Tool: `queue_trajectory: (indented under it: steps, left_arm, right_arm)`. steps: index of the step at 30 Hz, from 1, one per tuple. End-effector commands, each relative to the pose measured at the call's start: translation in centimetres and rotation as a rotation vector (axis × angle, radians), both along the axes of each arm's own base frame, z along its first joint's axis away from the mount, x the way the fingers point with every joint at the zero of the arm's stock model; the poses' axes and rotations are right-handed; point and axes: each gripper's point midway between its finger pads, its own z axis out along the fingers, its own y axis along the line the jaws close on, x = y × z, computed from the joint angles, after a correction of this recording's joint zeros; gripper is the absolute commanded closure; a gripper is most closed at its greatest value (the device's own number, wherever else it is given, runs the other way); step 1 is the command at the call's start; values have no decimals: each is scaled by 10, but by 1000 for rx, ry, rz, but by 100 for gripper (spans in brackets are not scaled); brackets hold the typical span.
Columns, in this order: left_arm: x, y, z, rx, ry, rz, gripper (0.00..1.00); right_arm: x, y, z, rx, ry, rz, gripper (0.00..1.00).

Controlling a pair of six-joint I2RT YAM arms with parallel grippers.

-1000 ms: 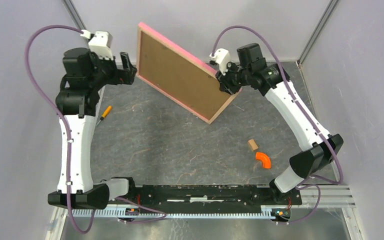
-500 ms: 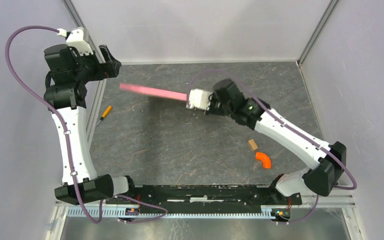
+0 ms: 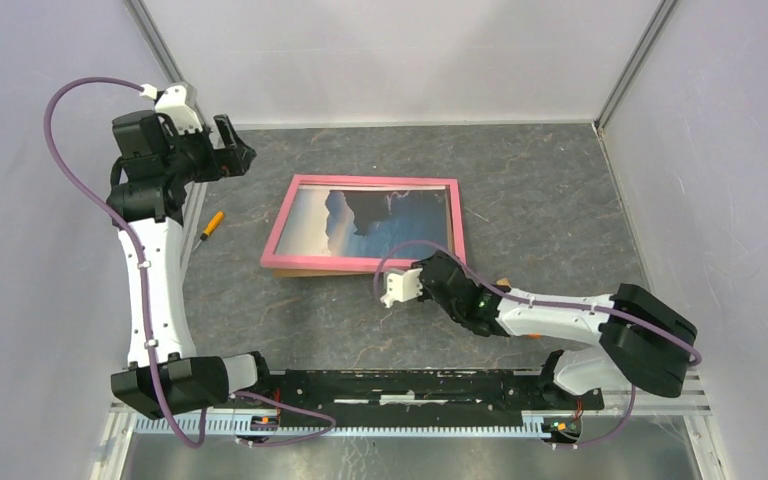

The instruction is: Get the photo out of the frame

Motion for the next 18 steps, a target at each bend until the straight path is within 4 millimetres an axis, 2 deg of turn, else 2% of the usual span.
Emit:
queue_trajectory:
  steps: [1,4,10,18]
  left_arm:
    - [-6,-3,-1,38,-29,-42,0]
    - [-8,-3,-12,40,-9,-48,0]
    - [-10,-5,-36,62,37,-87,0]
    - [-12,-6,-55,72,75,-113,0]
  right_arm:
    - [2,-11,-14,66,-77,-48,100]
    - [-8,-18,-31,51,-69,-17,100]
    - [-26,-20,-56,1,-5,64,99]
    - [-43,-20,-79,-54,101,133,75]
